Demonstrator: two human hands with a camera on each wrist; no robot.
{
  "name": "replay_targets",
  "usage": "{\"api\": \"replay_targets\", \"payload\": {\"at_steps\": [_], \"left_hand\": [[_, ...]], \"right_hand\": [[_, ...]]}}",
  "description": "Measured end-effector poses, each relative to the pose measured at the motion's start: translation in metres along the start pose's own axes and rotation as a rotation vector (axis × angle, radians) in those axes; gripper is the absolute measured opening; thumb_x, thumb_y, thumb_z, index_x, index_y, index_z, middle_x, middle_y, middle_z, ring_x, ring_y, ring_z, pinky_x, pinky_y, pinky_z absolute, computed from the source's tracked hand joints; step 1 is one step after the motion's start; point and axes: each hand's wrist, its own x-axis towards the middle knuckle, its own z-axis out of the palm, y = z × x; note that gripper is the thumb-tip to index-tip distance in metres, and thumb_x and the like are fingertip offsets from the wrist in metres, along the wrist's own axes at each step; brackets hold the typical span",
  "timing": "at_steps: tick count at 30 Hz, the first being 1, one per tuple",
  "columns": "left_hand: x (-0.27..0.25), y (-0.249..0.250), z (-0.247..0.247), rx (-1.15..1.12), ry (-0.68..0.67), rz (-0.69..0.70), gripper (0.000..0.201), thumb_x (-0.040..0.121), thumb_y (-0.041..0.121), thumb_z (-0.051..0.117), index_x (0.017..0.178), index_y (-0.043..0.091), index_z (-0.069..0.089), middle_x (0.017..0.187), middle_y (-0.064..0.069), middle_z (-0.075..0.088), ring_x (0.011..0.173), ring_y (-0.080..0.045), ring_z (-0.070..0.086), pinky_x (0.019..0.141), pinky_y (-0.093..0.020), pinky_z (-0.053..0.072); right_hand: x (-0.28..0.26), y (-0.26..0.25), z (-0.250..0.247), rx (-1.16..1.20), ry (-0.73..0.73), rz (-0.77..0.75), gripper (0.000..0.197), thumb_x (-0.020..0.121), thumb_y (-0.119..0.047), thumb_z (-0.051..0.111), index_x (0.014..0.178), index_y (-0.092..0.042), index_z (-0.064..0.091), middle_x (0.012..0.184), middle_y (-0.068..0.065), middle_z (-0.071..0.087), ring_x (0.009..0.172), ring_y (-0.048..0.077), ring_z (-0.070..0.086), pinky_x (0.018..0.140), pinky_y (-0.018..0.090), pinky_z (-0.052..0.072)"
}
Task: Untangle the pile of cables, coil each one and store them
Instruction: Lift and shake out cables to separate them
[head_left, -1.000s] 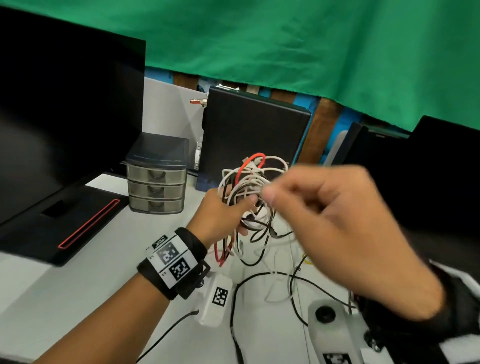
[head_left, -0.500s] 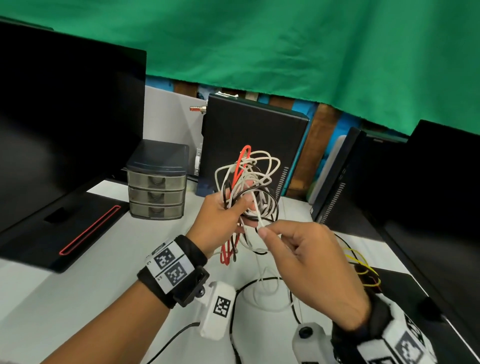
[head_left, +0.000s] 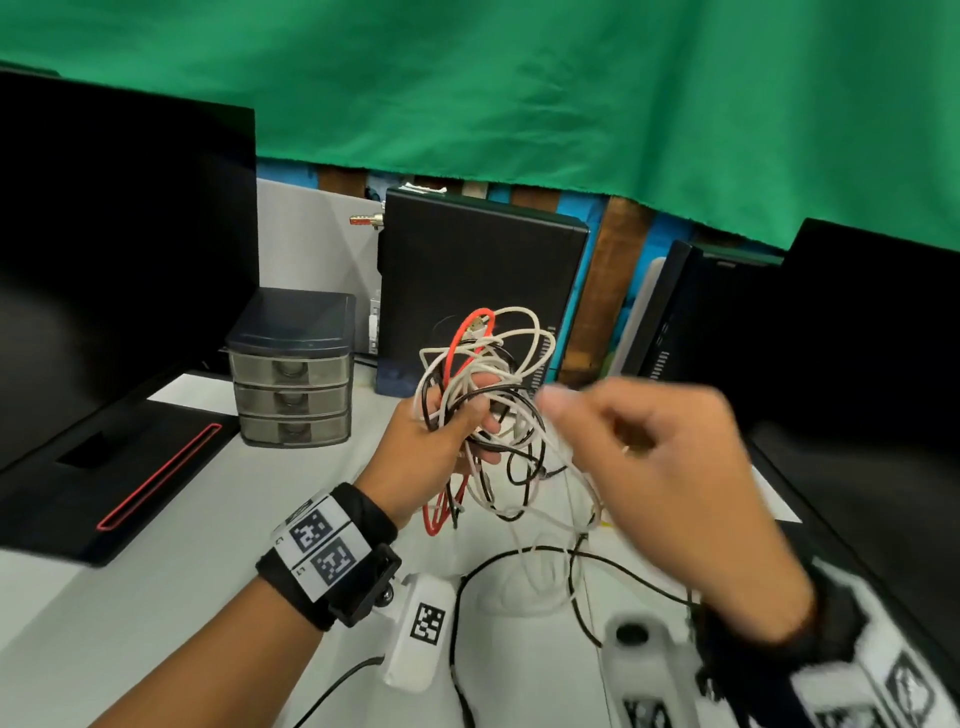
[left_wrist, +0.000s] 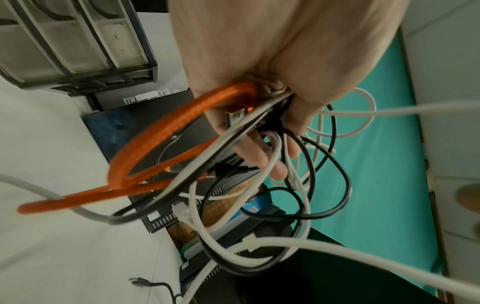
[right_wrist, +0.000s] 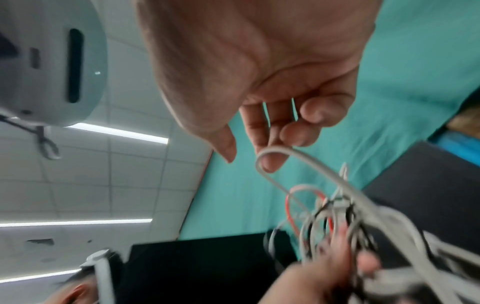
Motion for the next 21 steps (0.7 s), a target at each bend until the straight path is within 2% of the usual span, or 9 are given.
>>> {"api": "replay_targets", "payload": {"at_steps": [2, 3, 7, 10, 12, 14, 16, 19, 21], "left_hand": [[0.000, -0.001, 0.001, -0.003, -0.039, -0.006, 0.019, 0.102, 0.018, 0.054, 0.114, 0.017, 0.068, 0.085, -0.005, 0.072, 0.076, -0.025, 0.073, 0.073, -0.040, 0.060], [0.000, -0.002, 0.001, -0.012, -0.060, -0.009, 0.018, 0.101, 0.019, 0.055, 0.113, 0.015, 0.068, 0.085, -0.006, 0.071, 0.077, -0.027, 0.073, 0.073, -0.040, 0.061], [-0.002, -0.003, 0.003, -0.062, -0.143, 0.010, 0.036, 0.088, 0.030, 0.063, 0.118, 0.011, 0.067, 0.085, -0.010, 0.068, 0.078, -0.027, 0.070, 0.070, -0.037, 0.060], [-0.002, -0.001, 0.002, -0.054, -0.167, 0.028, 0.019, 0.092, 0.031, 0.067, 0.108, 0.024, 0.074, 0.087, -0.011, 0.069, 0.082, -0.027, 0.070, 0.080, -0.043, 0.061], [-0.003, 0.001, 0.001, -0.040, -0.177, 0.032, 0.019, 0.088, 0.030, 0.063, 0.101, 0.032, 0.076, 0.087, -0.010, 0.070, 0.085, -0.027, 0.071, 0.083, -0.047, 0.061], [-0.005, 0.003, 0.000, -0.033, -0.193, 0.035, 0.017, 0.086, 0.032, 0.064, 0.098, 0.033, 0.077, 0.087, -0.009, 0.070, 0.086, -0.028, 0.070, 0.084, -0.053, 0.060], [-0.006, 0.004, 0.000, -0.027, -0.221, 0.043, 0.020, 0.083, 0.039, 0.067, 0.099, 0.029, 0.076, 0.087, -0.009, 0.070, 0.087, -0.030, 0.070, 0.084, -0.054, 0.059], [-0.005, 0.005, -0.001, -0.017, -0.252, 0.037, 0.032, 0.083, 0.043, 0.065, 0.105, 0.022, 0.073, 0.088, -0.010, 0.069, 0.088, -0.035, 0.071, 0.082, -0.052, 0.060], [-0.004, 0.005, -0.001, -0.020, -0.248, 0.029, 0.023, 0.087, 0.038, 0.066, 0.104, 0.023, 0.073, 0.087, -0.010, 0.070, 0.087, -0.032, 0.071, 0.078, -0.047, 0.060]], "right_hand": [[0.031, 0.010, -0.013, -0.009, 0.188, -0.030, 0.038, 0.092, -0.044, 0.065, 0.062, -0.022, 0.068, 0.054, 0.001, 0.060, 0.047, 0.014, 0.050, 0.047, 0.022, 0.038], [0.046, 0.018, -0.017, -0.041, 0.213, -0.022, 0.036, 0.094, -0.039, 0.066, 0.064, -0.020, 0.069, 0.056, 0.001, 0.062, 0.048, 0.011, 0.050, 0.050, 0.021, 0.039], [0.086, 0.053, -0.013, -0.147, 0.102, 0.114, 0.030, 0.093, -0.032, 0.068, 0.067, -0.018, 0.071, 0.060, -0.001, 0.067, 0.051, 0.001, 0.051, 0.058, 0.025, 0.043], [0.088, 0.063, -0.006, -0.176, 0.142, 0.087, 0.021, 0.091, -0.028, 0.068, 0.072, -0.021, 0.072, 0.065, -0.006, 0.068, 0.060, 0.004, 0.060, 0.062, 0.030, 0.051], [0.084, 0.059, -0.003, -0.129, 0.139, -0.003, 0.010, 0.091, -0.023, 0.068, 0.087, -0.024, 0.076, 0.079, -0.014, 0.070, 0.077, 0.001, 0.063, 0.075, 0.023, 0.052], [0.084, 0.053, -0.003, -0.166, 0.010, -0.073, 0.019, 0.091, -0.021, 0.069, 0.109, -0.024, 0.074, 0.101, -0.017, 0.070, 0.099, -0.001, 0.062, 0.091, 0.019, 0.047], [0.089, 0.048, -0.005, -0.226, -0.193, -0.066, 0.033, 0.090, -0.019, 0.072, 0.122, -0.025, 0.070, 0.112, -0.015, 0.070, 0.108, -0.002, 0.062, 0.098, 0.019, 0.045], [0.098, 0.043, -0.007, -0.281, -0.360, -0.030, 0.030, 0.089, -0.018, 0.073, 0.117, -0.028, 0.070, 0.095, -0.011, 0.073, 0.095, 0.001, 0.067, 0.094, 0.031, 0.054], [0.100, 0.040, -0.008, -0.293, -0.381, -0.044, 0.024, 0.091, -0.021, 0.072, 0.113, -0.029, 0.070, 0.089, -0.011, 0.074, 0.088, 0.003, 0.069, 0.090, 0.038, 0.057]]}}
